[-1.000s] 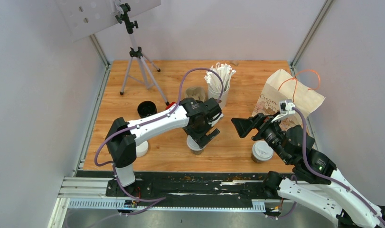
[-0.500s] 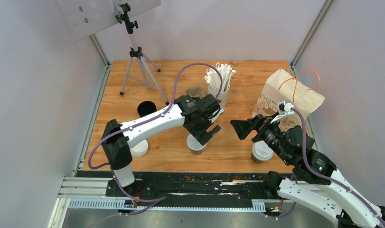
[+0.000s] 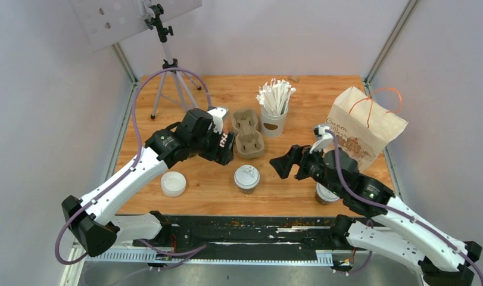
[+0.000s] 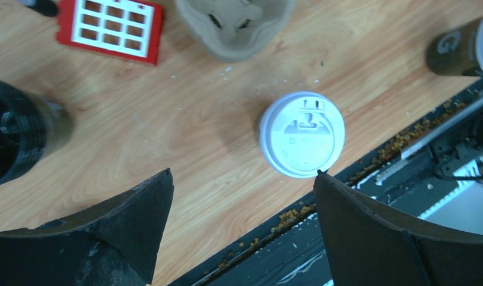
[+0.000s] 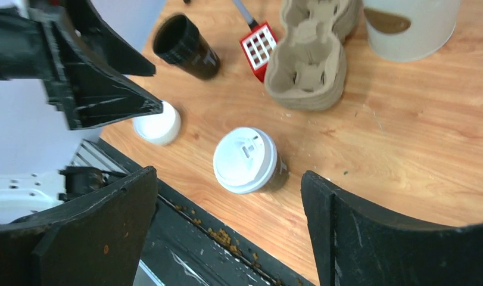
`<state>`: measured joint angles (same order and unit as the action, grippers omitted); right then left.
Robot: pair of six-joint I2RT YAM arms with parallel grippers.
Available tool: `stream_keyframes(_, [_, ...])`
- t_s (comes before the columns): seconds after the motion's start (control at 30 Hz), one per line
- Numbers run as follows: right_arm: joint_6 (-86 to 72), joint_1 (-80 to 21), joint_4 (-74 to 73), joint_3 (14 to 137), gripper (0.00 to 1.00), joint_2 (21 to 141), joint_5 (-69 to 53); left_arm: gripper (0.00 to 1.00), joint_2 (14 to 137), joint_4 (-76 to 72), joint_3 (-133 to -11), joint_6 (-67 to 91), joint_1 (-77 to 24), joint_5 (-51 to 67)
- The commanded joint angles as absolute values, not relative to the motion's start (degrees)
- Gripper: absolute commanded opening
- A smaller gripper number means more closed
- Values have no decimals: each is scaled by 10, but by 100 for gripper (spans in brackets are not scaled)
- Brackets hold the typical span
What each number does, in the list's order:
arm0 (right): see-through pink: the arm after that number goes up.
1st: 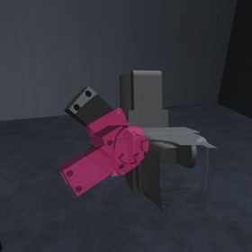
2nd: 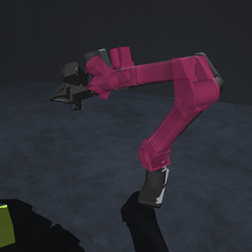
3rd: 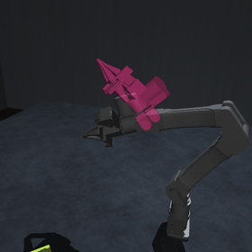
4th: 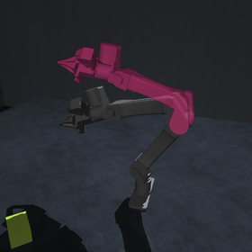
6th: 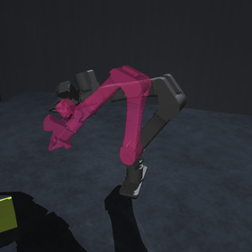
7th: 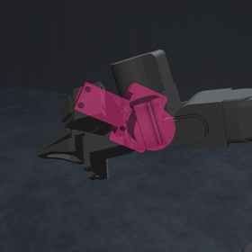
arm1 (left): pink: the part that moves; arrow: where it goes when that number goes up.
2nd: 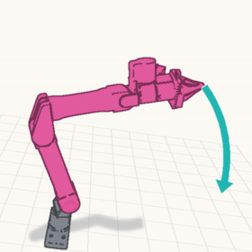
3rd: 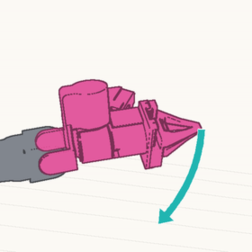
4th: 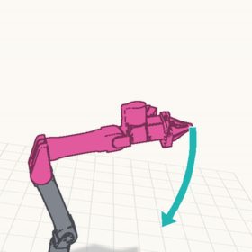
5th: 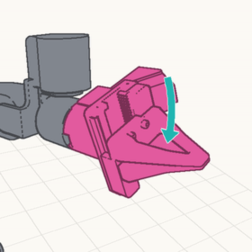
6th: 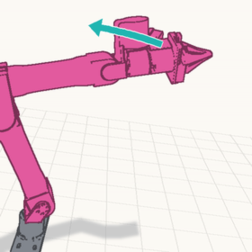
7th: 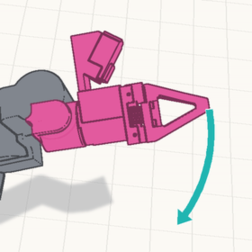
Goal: Pack the takeout coffee
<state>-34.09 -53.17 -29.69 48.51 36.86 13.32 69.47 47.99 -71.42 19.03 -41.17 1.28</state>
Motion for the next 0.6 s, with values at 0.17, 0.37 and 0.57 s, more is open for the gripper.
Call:
stream_keyframes(0.17, [-272, -518, -247, 480, 79, 506, 31, 79, 643, 290, -546, 257, -405, 149])
stream_keyframes(0.37, [-249, -466, -210, 477, 45, 592, -72, 64, 642, 243, -485, 265, -403, 141])
stream_keyframes(0.57, [-251, -426, -173, 468, 44, 638, -151, 57, 654, 225, -482, 255, -399, 125])
